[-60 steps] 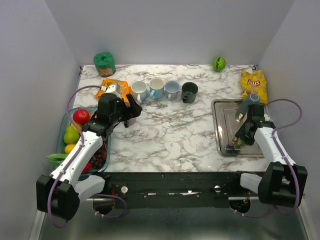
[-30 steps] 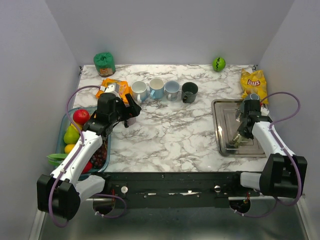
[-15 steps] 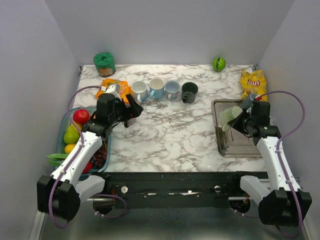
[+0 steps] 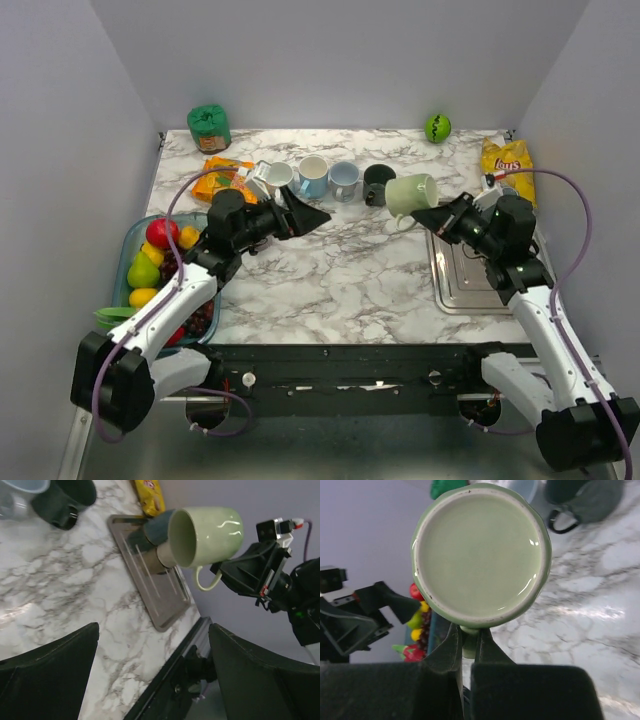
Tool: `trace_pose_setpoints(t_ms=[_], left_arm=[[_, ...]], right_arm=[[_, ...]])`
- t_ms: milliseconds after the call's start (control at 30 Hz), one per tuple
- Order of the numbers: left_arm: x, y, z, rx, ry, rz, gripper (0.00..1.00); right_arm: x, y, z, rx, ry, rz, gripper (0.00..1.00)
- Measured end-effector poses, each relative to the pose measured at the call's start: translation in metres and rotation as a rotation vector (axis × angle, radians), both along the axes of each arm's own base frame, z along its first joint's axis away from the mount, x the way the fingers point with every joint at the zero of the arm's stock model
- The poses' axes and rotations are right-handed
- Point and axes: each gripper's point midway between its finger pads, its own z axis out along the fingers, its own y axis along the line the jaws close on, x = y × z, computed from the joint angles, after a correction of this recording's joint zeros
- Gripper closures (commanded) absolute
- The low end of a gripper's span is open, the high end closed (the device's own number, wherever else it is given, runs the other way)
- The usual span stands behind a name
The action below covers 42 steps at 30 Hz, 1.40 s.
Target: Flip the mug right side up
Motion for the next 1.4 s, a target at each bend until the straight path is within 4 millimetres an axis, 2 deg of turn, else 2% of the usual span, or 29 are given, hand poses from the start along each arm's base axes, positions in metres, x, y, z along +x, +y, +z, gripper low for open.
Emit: trace_pose_setpoints(t_ms=[133,233,367,600,767,1100,1367,1400], left_arm=[[-0.01,-0.043,0.015,-0.045,0.008,-0.116,0.01],[-0.014,-0.069,0.034,-0.092,-0.002,-0.177,0.01],[-0.012,-0.079,0.054,-0.17,-0.013,-0.196,0.01],[-0.014,-0.092,0.063,-0.245,0.031,-0.226,0.01],[-0.016,-0.094,0.066,-0.271,0.058,-0.231,0.02],[-0.009,-0.096,0.073,-0.336,0.096,-0.211,0.28],[-0.003,-0.102,0.07,-0.391,0.125,-0.21,0.42],[-0.003,-0.103,0.069,-0.395,0.132,-0.215,0.47]], right_arm=[[-0.003,0.037,0.028,0.094,-0.074,0.09,0.99],[-0.006,0.061,0.041,0.155,-0.096,0.151,0.99],[-0.006,0.082,0.049,0.213,-0.096,0.196,0.99],[0.005,0.092,0.065,0.29,-0.11,0.193,0.99],[0.008,0.097,0.071,0.325,-0.119,0.199,0.99],[0.01,0.105,0.078,0.373,-0.123,0.218,0.99],[0.004,0.11,0.093,0.413,-0.162,0.25,0.99],[0.003,0.11,0.094,0.414,-0.169,0.252,0.99]])
